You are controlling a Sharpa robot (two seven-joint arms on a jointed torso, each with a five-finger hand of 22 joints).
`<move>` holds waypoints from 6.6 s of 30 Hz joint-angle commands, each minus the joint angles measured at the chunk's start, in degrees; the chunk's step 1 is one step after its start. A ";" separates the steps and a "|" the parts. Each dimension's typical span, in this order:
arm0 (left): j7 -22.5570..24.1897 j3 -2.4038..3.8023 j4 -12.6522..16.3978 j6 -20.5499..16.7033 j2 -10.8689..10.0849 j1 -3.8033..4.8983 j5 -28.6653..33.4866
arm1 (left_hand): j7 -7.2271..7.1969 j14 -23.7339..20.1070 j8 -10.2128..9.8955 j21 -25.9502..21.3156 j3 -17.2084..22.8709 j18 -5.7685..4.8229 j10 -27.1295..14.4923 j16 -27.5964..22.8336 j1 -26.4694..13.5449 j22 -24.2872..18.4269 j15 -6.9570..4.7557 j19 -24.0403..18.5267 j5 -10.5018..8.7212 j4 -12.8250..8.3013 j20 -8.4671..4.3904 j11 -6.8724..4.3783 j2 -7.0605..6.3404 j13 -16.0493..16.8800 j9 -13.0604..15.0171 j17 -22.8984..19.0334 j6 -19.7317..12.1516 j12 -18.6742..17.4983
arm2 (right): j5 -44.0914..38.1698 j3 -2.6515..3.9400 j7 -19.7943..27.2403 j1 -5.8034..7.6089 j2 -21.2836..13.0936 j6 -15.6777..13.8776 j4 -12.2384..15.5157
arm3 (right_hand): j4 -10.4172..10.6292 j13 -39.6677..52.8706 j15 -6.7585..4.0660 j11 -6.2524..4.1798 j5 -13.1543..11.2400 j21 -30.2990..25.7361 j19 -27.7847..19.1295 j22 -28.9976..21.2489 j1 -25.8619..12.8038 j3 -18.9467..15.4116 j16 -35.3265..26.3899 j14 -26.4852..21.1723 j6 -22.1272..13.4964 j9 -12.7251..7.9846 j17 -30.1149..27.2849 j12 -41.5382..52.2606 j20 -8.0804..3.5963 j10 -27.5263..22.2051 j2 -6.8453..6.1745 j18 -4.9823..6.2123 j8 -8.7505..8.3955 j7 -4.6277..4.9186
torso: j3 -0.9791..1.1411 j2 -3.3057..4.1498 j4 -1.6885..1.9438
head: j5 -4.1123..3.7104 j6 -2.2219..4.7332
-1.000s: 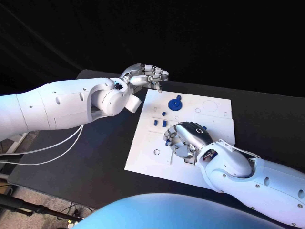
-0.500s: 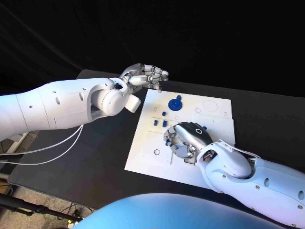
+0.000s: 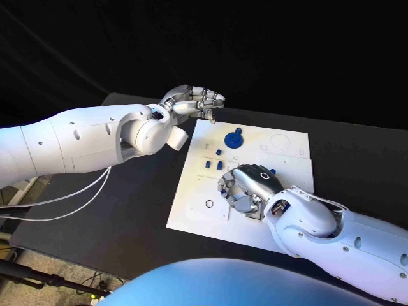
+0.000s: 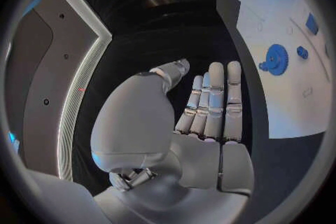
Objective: Assemble the parts on the task board
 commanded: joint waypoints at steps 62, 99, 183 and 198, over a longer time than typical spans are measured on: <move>0.26 -0.30 -0.69 2.04 -0.16 -0.14 0.07 | 0.90 -0.19 0.64 -0.39 -0.05 1.00 -0.90 -0.34 -0.53 -0.14 0.25 -0.01 0.23 -0.56 0.22 0.03 0.29 -0.10 0.11 0.10 -0.55 0.57 | 7.35 0.25 -0.17 10.53 -12.47 14.71 0.80 | 8.12 -10.09 2.07 2.54 -0.20 -9.42 1.53 11.79 7.75 -11.22 -1.95 2.19 -6.01 -10.13 -2.78 2.03 1.94 -9.29 0.76 1.18 -3.88 1.91 | -0.02 -0.16 -0.16 | -4.15 1.63; -0.32 -0.30 -0.56 2.21 -0.37 -0.13 0.07 | 0.91 -0.21 0.84 -0.41 -0.08 1.01 -1.03 -0.30 -0.64 -0.19 0.27 -0.02 0.23 -0.68 0.25 0.04 0.40 -0.11 0.14 0.13 -0.66 0.73 | 4.85 0.23 -2.58 10.15 -11.23 7.36 0.38 | 3.30 -7.38 0.10 -0.02 -0.69 -3.48 3.77 13.45 4.66 -0.86 -1.21 2.53 0.00 -6.88 -2.00 2.49 0.11 0.52 1.64 -0.02 1.59 0.22 | -0.05 -0.20 -0.16 | -3.87 1.11; -0.15 -0.29 -1.54 2.61 1.80 -0.13 0.03 | 0.92 -0.28 1.27 -0.41 -0.06 1.03 -1.16 -0.23 -0.84 -0.27 0.29 -0.05 0.32 -0.93 0.30 0.06 0.71 -0.11 0.19 0.20 -0.88 1.16 | 4.38 -0.73 0.03 3.30 1.73 9.73 2.75 | 2.01 -6.73 0.10 0.08 0.15 -3.30 3.81 13.49 4.10 -0.45 -1.27 2.53 -0.70 -6.04 -2.16 1.83 -0.05 0.47 1.57 -0.06 1.86 0.38 | -0.07 -0.23 -0.22 | -1.56 0.03; -0.19 -0.29 -1.48 2.63 1.64 -0.13 0.03 | 0.92 -0.28 1.27 -0.41 -0.06 1.03 -1.16 -0.23 -0.84 -0.27 0.29 -0.05 0.32 -0.93 0.30 0.06 0.71 -0.11 0.19 0.20 -0.88 1.16 | 3.38 -0.79 -0.93 2.65 2.64 9.18 2.02 | 1.91 -6.63 0.11 0.10 0.15 -3.50 3.73 13.44 3.87 -0.50 -1.34 2.50 -0.80 -5.92 -2.30 1.75 -0.04 0.49 1.56 -0.02 1.90 0.39 | -0.13 -0.24 -0.25 | -1.51 0.01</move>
